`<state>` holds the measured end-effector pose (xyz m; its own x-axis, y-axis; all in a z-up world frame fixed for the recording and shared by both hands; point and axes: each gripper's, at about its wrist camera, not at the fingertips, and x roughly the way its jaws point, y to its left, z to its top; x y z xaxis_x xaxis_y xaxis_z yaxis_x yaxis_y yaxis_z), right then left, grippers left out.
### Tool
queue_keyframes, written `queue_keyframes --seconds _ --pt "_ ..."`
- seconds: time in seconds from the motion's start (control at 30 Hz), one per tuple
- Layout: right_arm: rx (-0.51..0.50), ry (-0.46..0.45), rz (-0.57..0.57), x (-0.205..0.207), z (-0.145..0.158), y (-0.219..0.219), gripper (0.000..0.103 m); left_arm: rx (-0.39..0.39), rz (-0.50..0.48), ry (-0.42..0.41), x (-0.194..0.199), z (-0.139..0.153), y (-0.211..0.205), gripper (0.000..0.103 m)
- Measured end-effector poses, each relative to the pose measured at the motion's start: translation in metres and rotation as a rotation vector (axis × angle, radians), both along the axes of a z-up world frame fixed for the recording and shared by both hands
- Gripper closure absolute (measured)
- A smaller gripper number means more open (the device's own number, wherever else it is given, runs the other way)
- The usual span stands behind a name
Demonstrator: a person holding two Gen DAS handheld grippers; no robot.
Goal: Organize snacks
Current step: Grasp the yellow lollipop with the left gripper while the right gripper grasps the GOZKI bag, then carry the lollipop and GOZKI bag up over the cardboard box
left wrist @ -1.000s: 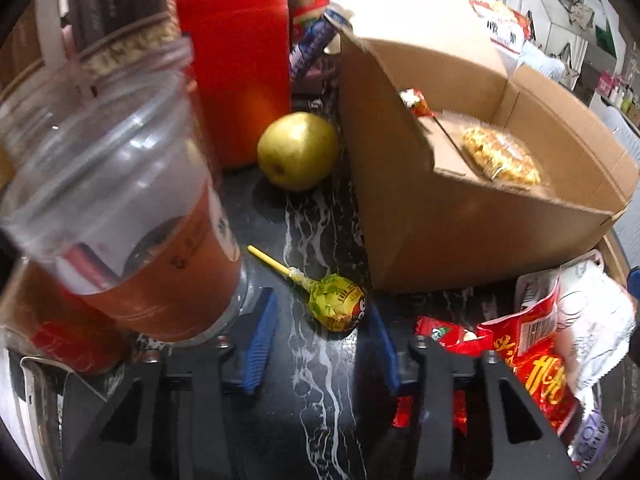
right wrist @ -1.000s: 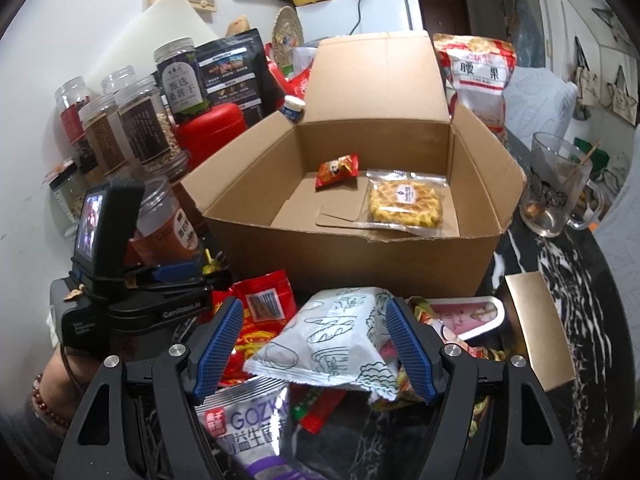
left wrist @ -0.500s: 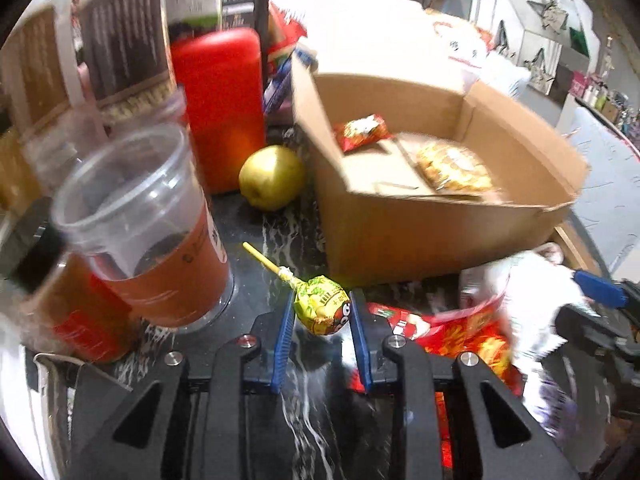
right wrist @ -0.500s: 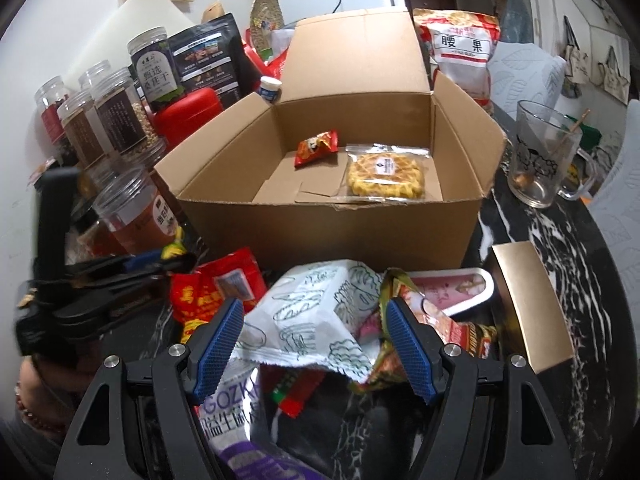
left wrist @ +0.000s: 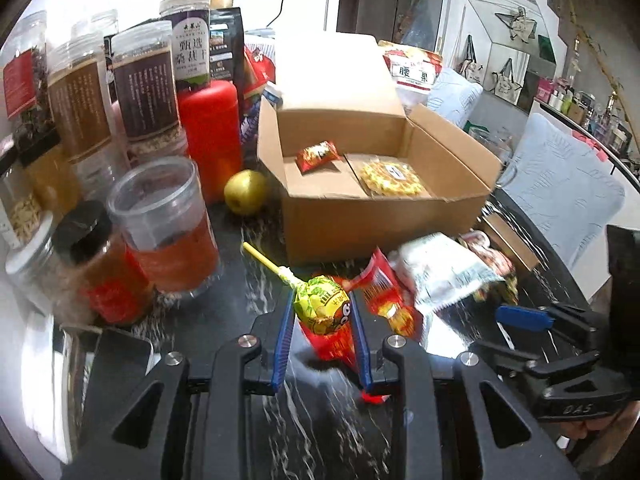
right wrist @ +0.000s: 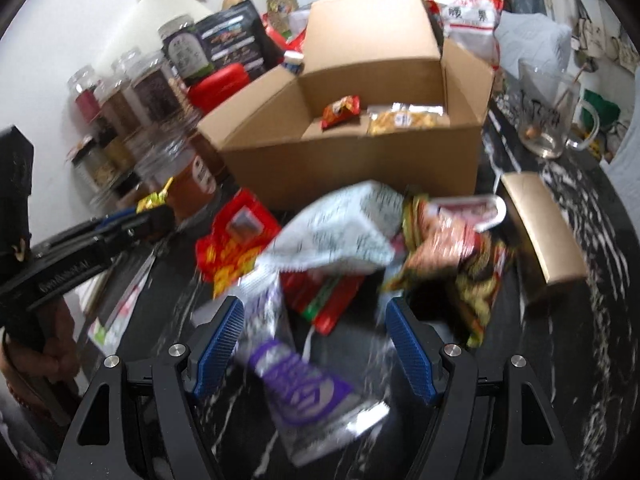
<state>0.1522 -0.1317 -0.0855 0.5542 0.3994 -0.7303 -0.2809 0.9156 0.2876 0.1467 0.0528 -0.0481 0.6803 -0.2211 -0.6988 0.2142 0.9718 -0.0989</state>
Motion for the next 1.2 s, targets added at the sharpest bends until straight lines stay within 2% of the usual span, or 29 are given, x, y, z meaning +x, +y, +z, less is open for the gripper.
queue_keyframes --seconds 0.2,0.43,0.47,0.57,0.67,0.73,0.9,1.03,1.2 --pt "-0.008 0.042 0.091 -0.007 -0.013 0.013 0.029 -0.014 -0.010 0.034 -0.010 -0.009 -0.007 0.076" --pt "-0.071 0.049 0.108 -0.007 -0.024 0.024 0.029 -0.014 -0.008 0.052 -0.022 -0.012 -0.008 0.076" --pt "-0.089 0.050 0.104 -0.007 -0.025 0.026 0.031 -0.016 -0.008 0.055 -0.023 -0.013 -0.008 0.076" --pt "-0.113 0.055 0.096 -0.006 -0.028 0.026 0.050 -0.024 -0.013 0.063 -0.026 -0.014 -0.008 0.076" --pt "-0.091 0.047 0.096 -0.008 -0.028 0.022 0.056 -0.029 -0.017 0.067 -0.029 -0.015 -0.008 0.076" --pt "-0.093 0.035 0.093 -0.011 -0.027 0.021 0.065 -0.030 -0.019 0.063 -0.032 -0.014 -0.008 0.076" --pt "-0.041 0.015 0.091 -0.024 -0.021 0.015 0.071 -0.040 -0.022 0.069 -0.038 -0.014 -0.007 0.076" --pt "0.007 -0.018 0.083 -0.036 -0.009 0.009 0.071 -0.047 -0.029 0.067 -0.044 -0.012 -0.008 0.076" --pt "0.014 -0.067 0.072 -0.055 0.011 0.001 0.071 -0.055 -0.055 0.058 -0.052 -0.007 -0.014 0.076"
